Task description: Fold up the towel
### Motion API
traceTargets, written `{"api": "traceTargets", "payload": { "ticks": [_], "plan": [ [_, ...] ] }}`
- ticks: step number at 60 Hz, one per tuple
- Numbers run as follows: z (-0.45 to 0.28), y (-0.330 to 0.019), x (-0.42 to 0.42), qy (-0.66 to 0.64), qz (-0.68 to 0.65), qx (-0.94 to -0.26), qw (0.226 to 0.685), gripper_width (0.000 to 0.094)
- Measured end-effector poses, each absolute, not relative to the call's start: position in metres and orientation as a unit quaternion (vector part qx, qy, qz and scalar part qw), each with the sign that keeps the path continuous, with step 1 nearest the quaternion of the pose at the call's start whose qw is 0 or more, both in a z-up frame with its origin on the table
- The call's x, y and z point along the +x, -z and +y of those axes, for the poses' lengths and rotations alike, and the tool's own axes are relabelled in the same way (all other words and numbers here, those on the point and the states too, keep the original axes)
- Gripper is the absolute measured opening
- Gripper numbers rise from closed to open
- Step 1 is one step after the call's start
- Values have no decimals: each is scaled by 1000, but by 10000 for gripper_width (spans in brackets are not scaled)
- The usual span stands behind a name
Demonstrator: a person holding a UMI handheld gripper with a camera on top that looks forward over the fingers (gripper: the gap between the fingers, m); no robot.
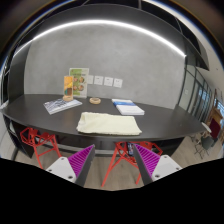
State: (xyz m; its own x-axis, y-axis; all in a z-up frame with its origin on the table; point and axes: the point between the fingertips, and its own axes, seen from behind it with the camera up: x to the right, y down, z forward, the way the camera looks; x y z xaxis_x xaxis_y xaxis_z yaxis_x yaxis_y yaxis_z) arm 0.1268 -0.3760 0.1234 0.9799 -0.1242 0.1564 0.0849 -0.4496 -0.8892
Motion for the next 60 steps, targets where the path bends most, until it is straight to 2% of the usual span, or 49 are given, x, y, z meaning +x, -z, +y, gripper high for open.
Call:
{"api": "traceTargets", "payload": {
  "ticks": [8, 29, 42, 54, 55, 56, 57, 58, 59, 60],
  "plan": [
    [-351, -115, 114, 76, -4, -849, 523, 796],
    [-194, -75, 37, -22, -96, -854, 511, 794],
    [-114, -34, -3, -39, -139, -857, 495, 788],
    [-71, 7, 3, -24, -124, -868, 480, 755],
    [-70, 10, 3, -23, -124, -869, 478, 791],
    [-67, 7, 1, -30, -122, -866, 485, 743],
    [-65, 8, 1, -32, -119, -865, 486, 764],
    [-65, 9, 1, -36, -118, -866, 485, 677],
    [-65, 9, 1, -38, -116, -866, 485, 687],
    [-64, 9, 3, -38, -113, -866, 485, 616]
  ]
}}
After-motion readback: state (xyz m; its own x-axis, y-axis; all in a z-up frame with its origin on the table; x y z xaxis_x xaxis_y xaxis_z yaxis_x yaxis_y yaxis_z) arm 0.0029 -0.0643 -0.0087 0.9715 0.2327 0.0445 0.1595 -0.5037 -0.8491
